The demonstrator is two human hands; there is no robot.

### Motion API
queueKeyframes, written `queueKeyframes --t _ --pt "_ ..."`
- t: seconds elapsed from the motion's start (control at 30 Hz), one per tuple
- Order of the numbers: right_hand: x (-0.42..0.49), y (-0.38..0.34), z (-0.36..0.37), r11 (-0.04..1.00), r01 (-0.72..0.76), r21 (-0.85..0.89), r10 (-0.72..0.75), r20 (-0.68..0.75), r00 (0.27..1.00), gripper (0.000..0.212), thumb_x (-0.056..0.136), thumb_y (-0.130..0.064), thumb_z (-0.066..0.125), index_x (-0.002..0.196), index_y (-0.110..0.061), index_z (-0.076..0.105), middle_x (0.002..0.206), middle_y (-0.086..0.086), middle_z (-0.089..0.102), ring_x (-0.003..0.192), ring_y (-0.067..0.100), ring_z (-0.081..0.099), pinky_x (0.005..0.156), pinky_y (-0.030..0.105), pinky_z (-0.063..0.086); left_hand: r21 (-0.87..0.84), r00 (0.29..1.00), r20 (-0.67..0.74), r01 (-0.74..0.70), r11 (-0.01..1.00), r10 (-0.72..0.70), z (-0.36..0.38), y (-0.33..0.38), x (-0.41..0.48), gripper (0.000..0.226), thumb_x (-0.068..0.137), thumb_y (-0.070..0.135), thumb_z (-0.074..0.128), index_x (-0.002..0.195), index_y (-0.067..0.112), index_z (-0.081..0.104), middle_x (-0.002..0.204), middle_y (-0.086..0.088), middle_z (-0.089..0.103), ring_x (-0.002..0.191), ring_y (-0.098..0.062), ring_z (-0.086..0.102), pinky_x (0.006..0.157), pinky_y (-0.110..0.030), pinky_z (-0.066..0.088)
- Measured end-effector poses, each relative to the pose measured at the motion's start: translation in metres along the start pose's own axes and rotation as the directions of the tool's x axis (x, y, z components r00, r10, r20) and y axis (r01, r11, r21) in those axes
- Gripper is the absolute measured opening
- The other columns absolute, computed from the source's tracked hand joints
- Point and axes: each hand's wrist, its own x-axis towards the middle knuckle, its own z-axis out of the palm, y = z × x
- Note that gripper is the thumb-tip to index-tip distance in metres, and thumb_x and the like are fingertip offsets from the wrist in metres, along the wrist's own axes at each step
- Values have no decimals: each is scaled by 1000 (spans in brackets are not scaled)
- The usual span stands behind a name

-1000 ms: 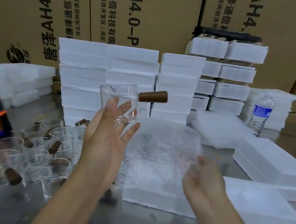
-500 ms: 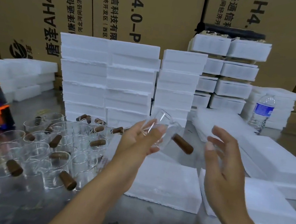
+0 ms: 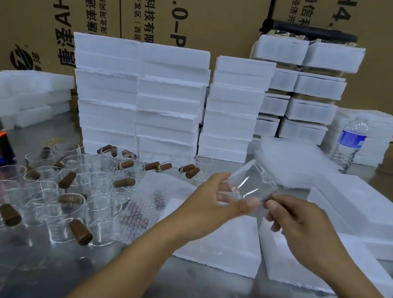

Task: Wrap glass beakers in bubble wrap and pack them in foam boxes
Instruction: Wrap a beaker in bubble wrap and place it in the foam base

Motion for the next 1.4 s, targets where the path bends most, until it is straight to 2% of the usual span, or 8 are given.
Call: queueKeyframes --t 0.17,0.3,0.47,0.7,0.83,1.0,1.17,1.4 --pt "1 10 -2 932 -193 306 257 -185 948 25 95 -26 52 75 -27 67 73 -5 67 74 12 63 68 29 49 552 984 -174 64 831 40 3 -15 3 30 87 51 56 101 26 47 89 12 45 82 -7 47 65 -21 36" --pt "1 13 1 890 -262 374 331 -133 934 23 93 -34 54 76 -33 69 82 -4 66 81 9 59 74 28 47 787 995 -97 99 608 -37 13 -20 5 37 89 55 49 99 20 45 100 3 52 91 -19 52 70 -30 38" --pt "0 11 3 873 -276 401 348 -118 930 23 93 -35 54 75 -33 69 81 -5 66 79 6 57 71 25 44 850 990 -97 137 509 -104 12 -23 10 30 92 45 49 103 17 49 108 -2 58 97 -22 55 73 -30 39" --pt "2 9 10 837 -299 458 375 -82 923 24 91 -34 56 74 -30 71 74 -6 63 73 6 57 72 25 46 872 974 -107 190 452 -202 13 -22 17 42 81 61 55 79 22 40 86 4 51 81 -19 48 64 -29 34" --pt "2 6 11 832 -289 473 368 -82 926 24 91 -33 56 72 -30 71 64 -13 60 65 2 57 65 19 47 852 972 -103 195 486 -210 8 -22 23 30 82 38 63 70 19 43 73 5 49 76 -19 53 58 -26 37" --pt "1 3 12 825 -300 478 372 -61 926 23 92 -33 55 75 -30 71 68 -9 61 65 2 56 66 17 46 802 978 -110 191 565 -175 2 -28 24 11 82 19 64 85 9 60 94 -6 65 89 -23 62 77 -34 53" --pt "-1 0 15 833 -303 462 359 -34 933 24 92 -33 54 74 -31 71 71 -3 61 68 6 54 69 20 46 723 981 -76 179 667 -180 -7 -28 20 20 84 17 60 97 20 46 87 5 47 72 -11 48 53 -22 35" --pt "-3 -4 14 833 -315 454 365 -25 931 25 92 -33 54 75 -30 71 72 -3 61 69 5 55 69 19 45 466 983 -10 165 869 -181 -22 -15 13 11 90 13 53 93 21 46 70 5 60 56 -6 55 44 -11 36"
